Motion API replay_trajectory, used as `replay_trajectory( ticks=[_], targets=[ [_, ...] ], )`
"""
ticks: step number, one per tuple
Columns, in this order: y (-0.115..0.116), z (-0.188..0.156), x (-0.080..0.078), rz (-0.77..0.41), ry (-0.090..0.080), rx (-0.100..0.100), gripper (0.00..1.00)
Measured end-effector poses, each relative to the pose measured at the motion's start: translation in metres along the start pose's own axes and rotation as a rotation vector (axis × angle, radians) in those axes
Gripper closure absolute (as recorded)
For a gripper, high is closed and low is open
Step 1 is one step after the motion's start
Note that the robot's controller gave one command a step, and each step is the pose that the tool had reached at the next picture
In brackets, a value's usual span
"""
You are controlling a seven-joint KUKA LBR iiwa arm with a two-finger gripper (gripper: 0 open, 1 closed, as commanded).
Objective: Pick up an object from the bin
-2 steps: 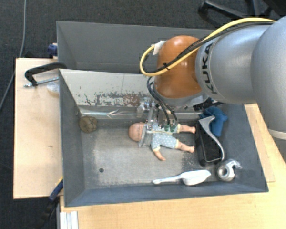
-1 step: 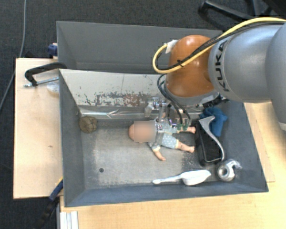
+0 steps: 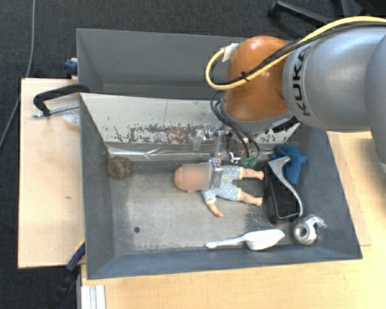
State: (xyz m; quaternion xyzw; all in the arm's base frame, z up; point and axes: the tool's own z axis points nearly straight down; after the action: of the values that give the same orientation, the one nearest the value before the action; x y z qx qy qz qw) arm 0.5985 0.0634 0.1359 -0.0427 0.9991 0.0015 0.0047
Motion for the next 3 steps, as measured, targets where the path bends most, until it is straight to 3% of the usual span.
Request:
replay_trajectory(
  ticks=[1,2,3],
  targets=[
    [-0.065,0.051,0.005,-0.009,0.006,-0.001,0.00],
    [-0.069,0.065,0.032,0.363,-0.001,-0.002,1.00],
    [-0.069,0.065,0.032,0.364,-0.001,-0.002,1.00]
  ],
)
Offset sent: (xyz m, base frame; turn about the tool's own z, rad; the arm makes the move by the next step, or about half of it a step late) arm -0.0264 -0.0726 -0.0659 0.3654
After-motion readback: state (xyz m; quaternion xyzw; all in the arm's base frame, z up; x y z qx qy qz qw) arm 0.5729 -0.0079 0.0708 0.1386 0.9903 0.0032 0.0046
